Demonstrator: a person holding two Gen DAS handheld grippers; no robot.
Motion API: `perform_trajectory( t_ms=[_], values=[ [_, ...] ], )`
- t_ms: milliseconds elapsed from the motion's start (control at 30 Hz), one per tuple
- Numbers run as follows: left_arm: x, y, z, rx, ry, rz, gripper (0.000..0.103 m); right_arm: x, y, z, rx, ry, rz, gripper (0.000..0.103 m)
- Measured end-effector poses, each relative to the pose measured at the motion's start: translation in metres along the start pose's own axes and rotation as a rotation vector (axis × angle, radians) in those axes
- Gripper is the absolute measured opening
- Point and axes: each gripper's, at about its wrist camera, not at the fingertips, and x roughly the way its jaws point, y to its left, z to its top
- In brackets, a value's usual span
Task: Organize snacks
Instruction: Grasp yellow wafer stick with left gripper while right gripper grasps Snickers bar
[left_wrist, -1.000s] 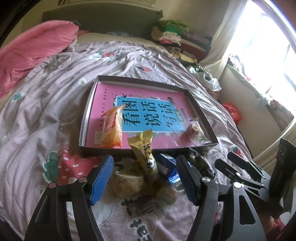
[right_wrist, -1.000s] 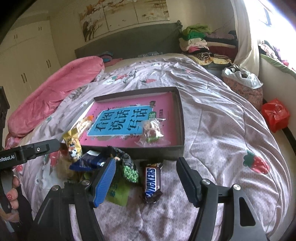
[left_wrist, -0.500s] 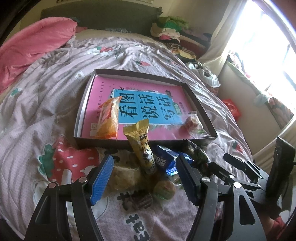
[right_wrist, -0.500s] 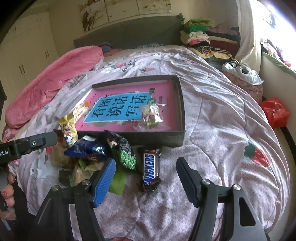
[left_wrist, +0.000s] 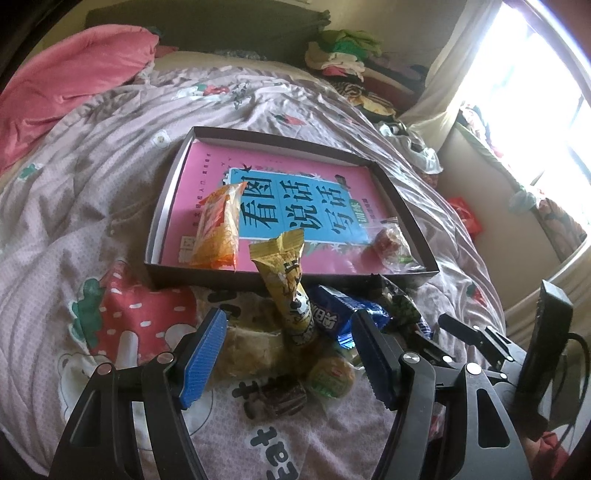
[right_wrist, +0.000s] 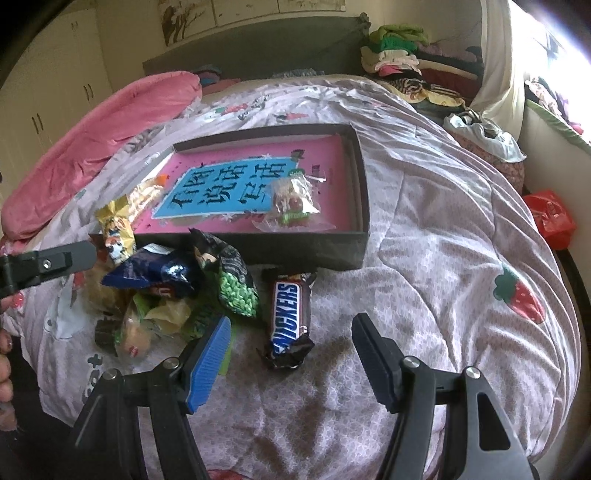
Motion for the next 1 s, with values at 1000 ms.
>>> perform_trajectory(
  t_ms=[1000],
  values=[
    [0.042, 0.004, 0.017, -0.086, 0.068, -0.001, 0.041, 0.021, -0.008, 0.002, -0.016, 0.033, 0.003, 0.029]
  ],
)
